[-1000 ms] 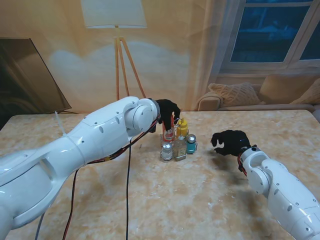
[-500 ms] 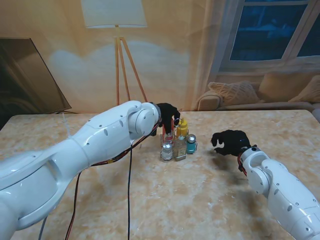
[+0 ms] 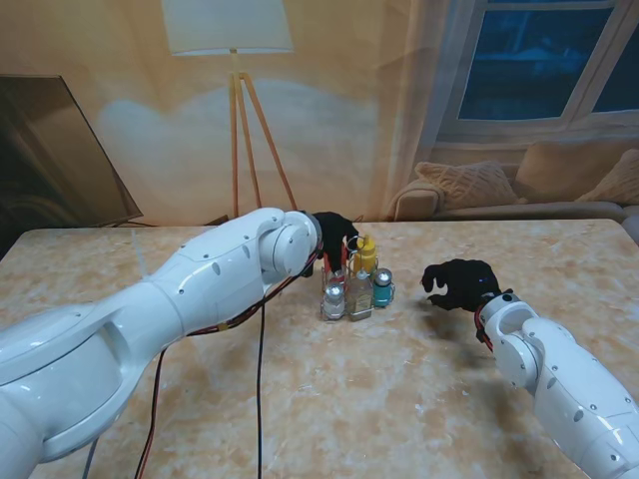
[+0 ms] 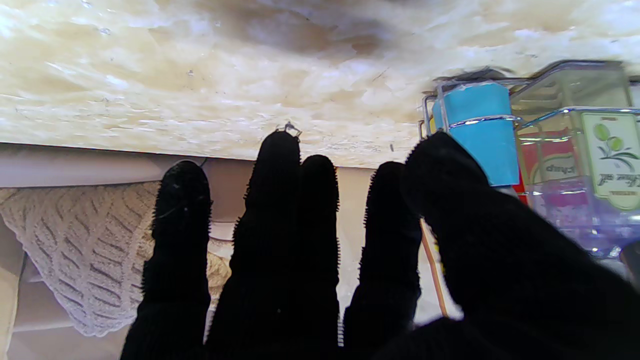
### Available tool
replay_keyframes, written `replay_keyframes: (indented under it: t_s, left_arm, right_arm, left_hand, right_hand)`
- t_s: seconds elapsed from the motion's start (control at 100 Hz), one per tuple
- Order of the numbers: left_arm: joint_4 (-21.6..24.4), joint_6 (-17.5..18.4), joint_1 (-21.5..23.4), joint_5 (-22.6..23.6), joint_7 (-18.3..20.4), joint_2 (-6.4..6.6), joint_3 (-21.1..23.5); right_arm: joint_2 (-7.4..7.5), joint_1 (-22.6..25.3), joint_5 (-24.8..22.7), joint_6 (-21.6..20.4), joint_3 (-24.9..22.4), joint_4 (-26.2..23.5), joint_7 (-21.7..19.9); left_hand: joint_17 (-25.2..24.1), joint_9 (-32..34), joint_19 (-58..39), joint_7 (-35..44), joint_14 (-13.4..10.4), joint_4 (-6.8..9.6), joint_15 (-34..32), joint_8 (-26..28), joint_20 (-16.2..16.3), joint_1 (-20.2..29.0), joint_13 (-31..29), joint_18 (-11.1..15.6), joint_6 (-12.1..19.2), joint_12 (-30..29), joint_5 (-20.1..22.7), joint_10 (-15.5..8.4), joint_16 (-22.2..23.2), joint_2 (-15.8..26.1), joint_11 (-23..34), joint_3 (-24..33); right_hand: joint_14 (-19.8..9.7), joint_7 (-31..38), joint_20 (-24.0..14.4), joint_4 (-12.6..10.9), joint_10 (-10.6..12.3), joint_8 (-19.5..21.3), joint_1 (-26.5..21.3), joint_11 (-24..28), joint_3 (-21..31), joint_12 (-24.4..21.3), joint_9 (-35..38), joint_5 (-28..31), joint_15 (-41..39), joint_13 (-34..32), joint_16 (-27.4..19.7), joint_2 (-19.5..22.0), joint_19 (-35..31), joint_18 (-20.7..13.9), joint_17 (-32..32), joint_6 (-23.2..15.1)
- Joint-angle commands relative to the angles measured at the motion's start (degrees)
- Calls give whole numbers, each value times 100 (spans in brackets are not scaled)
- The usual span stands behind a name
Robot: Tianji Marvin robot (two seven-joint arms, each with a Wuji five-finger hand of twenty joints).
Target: Place the seasoning bottles into the rack
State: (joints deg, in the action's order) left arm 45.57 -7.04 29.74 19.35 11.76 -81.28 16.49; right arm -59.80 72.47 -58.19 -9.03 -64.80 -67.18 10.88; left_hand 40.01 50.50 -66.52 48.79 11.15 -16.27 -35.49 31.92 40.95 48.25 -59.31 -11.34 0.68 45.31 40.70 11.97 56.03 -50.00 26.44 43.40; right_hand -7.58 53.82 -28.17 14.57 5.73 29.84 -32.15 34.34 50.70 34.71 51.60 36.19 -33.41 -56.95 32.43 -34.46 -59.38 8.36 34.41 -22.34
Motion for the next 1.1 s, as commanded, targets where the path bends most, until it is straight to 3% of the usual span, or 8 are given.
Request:
replay_keyframes:
  t_s: [0.0,0.09,0.2,0.26,0.29,0.33,0.65,1.09]
  left_arm:
    - [1,15,31,-13,88,-39,-6]
    - [0,32,28,-3,84,-34,-9]
    - [11,38,23,17,93,-23,-17]
    - [2,47,25,29,77,-24,-17]
    - [-2,51,25,35,72,-24,-19]
    - [-7,57,24,39,73,-23,-21]
    - [12,189,29,93,32,21,-8]
    - [220,266,18,138,170,180,11]
  right_arm:
    - [-20,52,-21,-21,10,-18,-71]
    - [-20,46,-17,-20,16,-13,-76]
    - [-21,40,-13,-21,22,-9,-77]
    - [-21,40,-13,-19,23,-8,-78]
    - [-21,40,-13,-18,22,-9,-78]
    - [-21,40,-13,-17,23,-9,-78]
    - [-20,37,-19,-19,26,-4,-70]
    - [-18,45,-29,-22,17,-12,-68]
  left_hand:
    - [-214,-110,212,127,-174,96,99,125,-161,328,154,199,-585,-145,218,-7,-326,515,744,460]
    - [-366,-411,333,-383,-97,94,155,165,-228,94,367,171,-732,-846,225,50,-623,597,848,638]
    - [-582,-639,514,-953,11,215,345,92,-310,-202,632,115,-921,-1077,216,125,-782,766,679,869]
    - [-679,-751,589,-1315,54,400,428,35,-350,-388,775,106,-1016,-1155,220,157,-870,888,578,1035]
    - [-733,-794,615,-1553,85,617,476,-52,-362,-526,847,77,-1067,-1209,237,184,-929,981,511,1136]
    - [-790,-833,646,-1718,105,735,524,-117,-375,-592,919,49,-1088,-1259,241,179,-988,1029,449,1157]
    - [-1308,-1113,907,-2335,291,740,854,-342,-411,-834,1455,-194,-1115,-1565,131,224,-1317,1032,60,1121]
    - [-2140,-1679,1743,-3611,718,691,1519,-866,-810,-1441,2455,-570,-1453,-2366,-284,674,-2087,1063,-861,1067]
  right_hand:
    - [-84,95,84,27,24,-27,-123,31,60,154,64,78,-100,-38,141,-142,-125,26,-32,-33]
    - [-72,98,84,27,39,-25,-128,31,65,154,68,82,-100,-41,141,-144,-123,16,-34,-33]
    - [-80,96,84,30,27,-27,-122,26,67,153,64,79,-101,-42,142,-147,-124,22,-30,-32]
    - [-81,95,84,30,26,-27,-125,31,69,156,71,75,-102,-42,142,-149,-124,22,-31,-31]
    - [-76,95,85,30,33,-28,-126,30,70,156,70,74,-100,-39,142,-150,-123,23,-31,-30]
    - [-75,98,85,31,28,-27,-125,28,71,156,67,78,-100,-41,141,-153,-122,22,-32,-31]
    - [-81,98,84,37,39,-27,-128,29,88,159,71,76,-99,-45,141,-180,-125,30,-29,-32]
    - [-86,98,88,48,42,-31,-123,25,116,160,69,75,-94,-46,139,-211,-120,26,-31,-41]
